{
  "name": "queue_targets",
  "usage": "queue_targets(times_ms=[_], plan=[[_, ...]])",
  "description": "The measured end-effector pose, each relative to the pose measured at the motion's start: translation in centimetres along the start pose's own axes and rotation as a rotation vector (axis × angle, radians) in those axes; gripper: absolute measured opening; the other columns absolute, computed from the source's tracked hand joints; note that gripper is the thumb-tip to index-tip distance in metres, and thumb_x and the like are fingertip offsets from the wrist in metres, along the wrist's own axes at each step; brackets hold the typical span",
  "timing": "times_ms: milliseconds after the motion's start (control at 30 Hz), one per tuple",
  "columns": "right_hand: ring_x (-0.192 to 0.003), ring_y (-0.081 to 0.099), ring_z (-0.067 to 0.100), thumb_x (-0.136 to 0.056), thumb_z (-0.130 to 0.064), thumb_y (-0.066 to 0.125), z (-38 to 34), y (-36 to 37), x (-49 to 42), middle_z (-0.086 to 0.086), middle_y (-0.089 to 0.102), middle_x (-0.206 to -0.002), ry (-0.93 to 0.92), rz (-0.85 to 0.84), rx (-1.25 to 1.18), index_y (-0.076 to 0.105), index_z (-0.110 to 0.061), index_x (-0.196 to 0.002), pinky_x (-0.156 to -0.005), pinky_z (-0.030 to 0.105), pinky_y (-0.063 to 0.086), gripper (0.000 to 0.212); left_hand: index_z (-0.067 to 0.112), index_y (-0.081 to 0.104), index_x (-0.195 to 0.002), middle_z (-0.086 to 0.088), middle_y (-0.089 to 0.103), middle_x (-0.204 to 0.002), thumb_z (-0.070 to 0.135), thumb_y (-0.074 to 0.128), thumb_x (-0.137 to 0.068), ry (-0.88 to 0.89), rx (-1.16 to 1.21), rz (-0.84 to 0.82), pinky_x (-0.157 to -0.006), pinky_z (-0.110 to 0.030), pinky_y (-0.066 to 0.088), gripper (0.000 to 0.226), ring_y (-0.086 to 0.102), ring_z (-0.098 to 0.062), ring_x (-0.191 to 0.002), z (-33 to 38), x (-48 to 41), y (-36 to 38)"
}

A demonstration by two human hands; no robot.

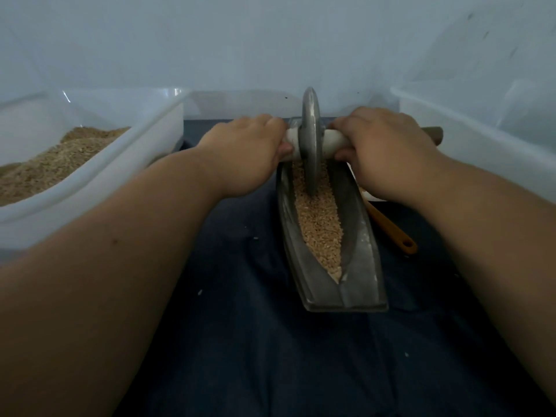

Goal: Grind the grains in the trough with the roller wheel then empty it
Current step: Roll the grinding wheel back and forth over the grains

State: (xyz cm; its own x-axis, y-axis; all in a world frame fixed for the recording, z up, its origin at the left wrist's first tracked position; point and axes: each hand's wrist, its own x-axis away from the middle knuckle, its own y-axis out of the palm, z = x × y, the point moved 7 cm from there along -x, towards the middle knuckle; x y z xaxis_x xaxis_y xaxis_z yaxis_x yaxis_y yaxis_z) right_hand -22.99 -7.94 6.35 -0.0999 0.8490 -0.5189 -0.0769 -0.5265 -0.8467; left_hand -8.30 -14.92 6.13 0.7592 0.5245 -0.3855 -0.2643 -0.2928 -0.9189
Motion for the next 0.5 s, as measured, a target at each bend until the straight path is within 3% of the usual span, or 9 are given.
queue_targets(times_ms=[167,333,500], plan=[[-0.101,0.053,0.025,-0.090,-0.036,0.060,-0.2,-0.7,0.7,0.000,0.055,-0.108,-0.009,-0.135,-0.106,0.055,-0.028,-0.125,-0.084,0.041,0.044,0.036,0.018,0.045,-0.111,-0.006,0.051,-0.109,0.044,0.033,-0.098,0.019,-0.021,-0.087,-0.079,-0.043,0.042,0.032,0.052,-0.029,-0.096,0.8,0.9,-0.2],[-0.082,0.047,-0.002,-0.078,-0.054,0.047,-1.0,-2.8,2.8,-0.021,0.048,-0.090,-0.076,-0.394,-0.233,0.057,-0.037,-0.125,-0.069,0.023,0.035,0.051,0.029,0.034,-0.090,0.010,0.040,-0.085,0.057,0.029,-0.084,0.134,0.009,-0.230,-0.064,-0.032,0.032,0.029,0.042,-0.009,-0.068,2.7,3.1,-1.9],[-0.085,0.050,0.005,-0.078,-0.050,0.049,-2.0,-3.4,3.1,-0.021,0.048,-0.089,-0.093,-0.424,-0.231,0.059,-0.035,-0.125,-0.074,0.031,0.038,0.051,0.030,0.029,-0.073,0.010,0.042,-0.074,0.059,0.026,-0.077,0.156,-0.031,-0.324,-0.052,-0.018,0.025,0.029,0.042,-0.004,-0.061,3.2,3.8,-2.3]])
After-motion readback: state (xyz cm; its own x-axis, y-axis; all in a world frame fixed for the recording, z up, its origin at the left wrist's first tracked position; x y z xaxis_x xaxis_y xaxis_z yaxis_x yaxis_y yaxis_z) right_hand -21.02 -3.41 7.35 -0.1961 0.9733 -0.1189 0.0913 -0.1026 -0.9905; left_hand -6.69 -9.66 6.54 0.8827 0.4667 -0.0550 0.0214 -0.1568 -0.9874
